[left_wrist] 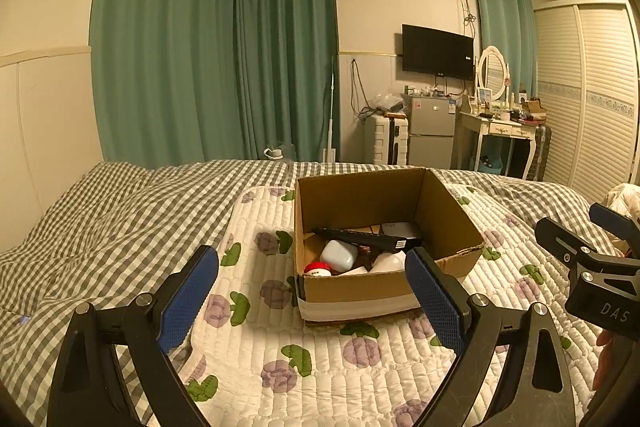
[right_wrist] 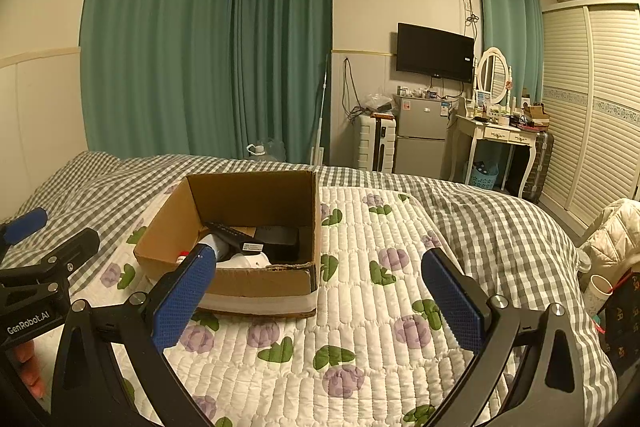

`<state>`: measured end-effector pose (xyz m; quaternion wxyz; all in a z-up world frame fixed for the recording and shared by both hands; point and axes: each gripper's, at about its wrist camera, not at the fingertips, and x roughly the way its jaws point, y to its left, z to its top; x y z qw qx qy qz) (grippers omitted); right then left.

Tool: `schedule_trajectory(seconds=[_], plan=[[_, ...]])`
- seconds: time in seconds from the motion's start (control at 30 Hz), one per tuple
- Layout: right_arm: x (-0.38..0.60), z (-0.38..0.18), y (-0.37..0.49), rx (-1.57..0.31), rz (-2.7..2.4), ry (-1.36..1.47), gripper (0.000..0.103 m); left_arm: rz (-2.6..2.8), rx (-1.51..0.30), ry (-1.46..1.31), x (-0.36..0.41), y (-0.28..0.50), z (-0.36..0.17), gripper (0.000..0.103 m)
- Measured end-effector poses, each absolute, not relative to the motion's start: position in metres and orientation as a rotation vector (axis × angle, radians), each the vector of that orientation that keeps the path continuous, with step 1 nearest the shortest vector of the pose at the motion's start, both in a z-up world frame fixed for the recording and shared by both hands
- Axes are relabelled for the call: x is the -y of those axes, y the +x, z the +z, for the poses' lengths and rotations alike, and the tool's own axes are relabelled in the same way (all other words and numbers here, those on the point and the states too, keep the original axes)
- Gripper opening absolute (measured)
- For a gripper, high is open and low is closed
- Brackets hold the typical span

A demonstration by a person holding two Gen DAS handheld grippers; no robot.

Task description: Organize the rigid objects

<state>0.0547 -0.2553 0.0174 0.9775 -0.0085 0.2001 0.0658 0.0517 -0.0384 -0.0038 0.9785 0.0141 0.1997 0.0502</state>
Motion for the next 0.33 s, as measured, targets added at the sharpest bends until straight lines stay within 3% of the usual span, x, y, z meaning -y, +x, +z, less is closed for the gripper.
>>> schedule_trajectory(seconds=[0.33], plan=[[0.2569,0.0145,0.0546,-0.411,0.131,-0.019,0.103,0.101,-0.403,0.038,0.0375,0.0516,-0.0056,0.096]])
